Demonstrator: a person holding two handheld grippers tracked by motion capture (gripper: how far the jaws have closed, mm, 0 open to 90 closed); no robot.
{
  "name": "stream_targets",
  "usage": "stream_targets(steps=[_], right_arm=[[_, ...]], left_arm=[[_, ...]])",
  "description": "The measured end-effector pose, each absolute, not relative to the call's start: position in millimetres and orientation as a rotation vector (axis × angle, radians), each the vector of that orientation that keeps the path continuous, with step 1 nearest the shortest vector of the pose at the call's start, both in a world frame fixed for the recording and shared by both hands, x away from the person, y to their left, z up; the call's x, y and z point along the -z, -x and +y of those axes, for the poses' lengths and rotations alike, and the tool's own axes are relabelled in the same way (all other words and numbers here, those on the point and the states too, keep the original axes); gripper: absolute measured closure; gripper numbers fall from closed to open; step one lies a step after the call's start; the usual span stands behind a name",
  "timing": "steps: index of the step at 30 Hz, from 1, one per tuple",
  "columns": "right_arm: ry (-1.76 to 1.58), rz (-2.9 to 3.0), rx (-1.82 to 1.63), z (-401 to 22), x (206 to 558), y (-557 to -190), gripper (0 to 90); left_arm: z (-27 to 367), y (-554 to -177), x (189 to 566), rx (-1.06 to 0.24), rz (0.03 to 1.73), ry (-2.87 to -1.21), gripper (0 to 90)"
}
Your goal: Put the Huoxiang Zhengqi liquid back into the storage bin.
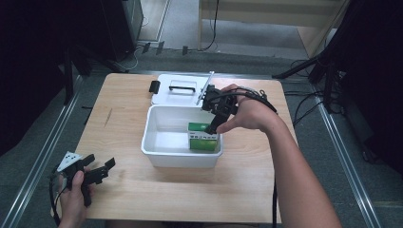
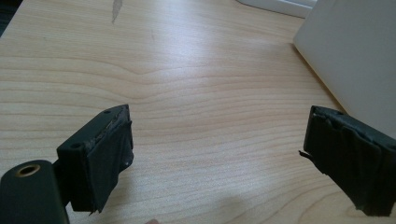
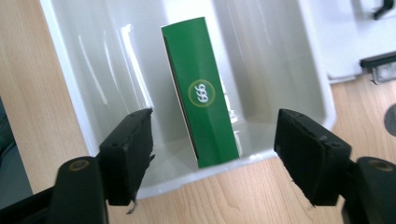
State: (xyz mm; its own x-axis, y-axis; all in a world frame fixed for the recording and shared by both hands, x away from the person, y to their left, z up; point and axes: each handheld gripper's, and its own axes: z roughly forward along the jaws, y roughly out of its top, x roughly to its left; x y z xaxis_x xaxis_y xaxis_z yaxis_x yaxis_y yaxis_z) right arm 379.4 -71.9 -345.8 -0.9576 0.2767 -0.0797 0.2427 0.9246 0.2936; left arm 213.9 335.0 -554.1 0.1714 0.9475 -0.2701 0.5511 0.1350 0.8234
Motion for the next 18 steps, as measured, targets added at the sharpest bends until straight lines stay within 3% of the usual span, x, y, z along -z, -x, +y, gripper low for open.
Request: stream_targets(steps=[18], right_arm=[[-0.871, 2.741, -0.582, -129.5, 338.3, -370.6, 15.6]], left_arm=[[335.0, -214.1, 554.1, -0.546, 1.497, -1.536, 9.1]])
